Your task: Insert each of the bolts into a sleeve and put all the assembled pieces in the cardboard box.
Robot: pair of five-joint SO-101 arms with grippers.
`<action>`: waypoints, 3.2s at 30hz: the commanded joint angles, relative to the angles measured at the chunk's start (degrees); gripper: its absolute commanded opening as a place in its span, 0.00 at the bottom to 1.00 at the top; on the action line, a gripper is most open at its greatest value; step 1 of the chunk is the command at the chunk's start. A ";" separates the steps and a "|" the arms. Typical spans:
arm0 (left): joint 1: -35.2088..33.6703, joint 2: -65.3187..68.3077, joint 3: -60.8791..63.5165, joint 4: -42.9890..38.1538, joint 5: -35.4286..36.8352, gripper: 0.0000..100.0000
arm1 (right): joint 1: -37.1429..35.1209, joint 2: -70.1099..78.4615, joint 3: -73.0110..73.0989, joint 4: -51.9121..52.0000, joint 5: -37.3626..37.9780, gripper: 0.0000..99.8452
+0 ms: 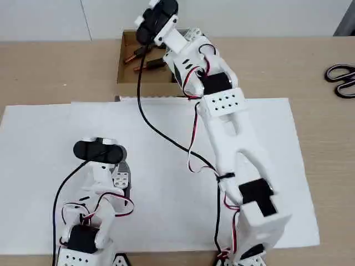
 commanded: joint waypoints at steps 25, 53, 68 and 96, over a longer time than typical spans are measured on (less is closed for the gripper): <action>-0.35 -0.44 -0.22 0.26 -0.18 0.01 | 16.40 -41.27 0.44 62.46 -36.13 0.00; -0.35 -0.44 -0.22 0.26 -0.18 0.01 | 15.96 -115.91 94.24 42.86 -32.00 0.00; -0.35 -0.44 -0.22 0.26 -0.18 0.01 | 16.40 -115.30 106.55 42.86 -32.18 0.00; -0.35 -0.44 -0.22 0.26 -0.18 0.01 | 16.13 -115.30 106.73 42.15 -31.91 0.00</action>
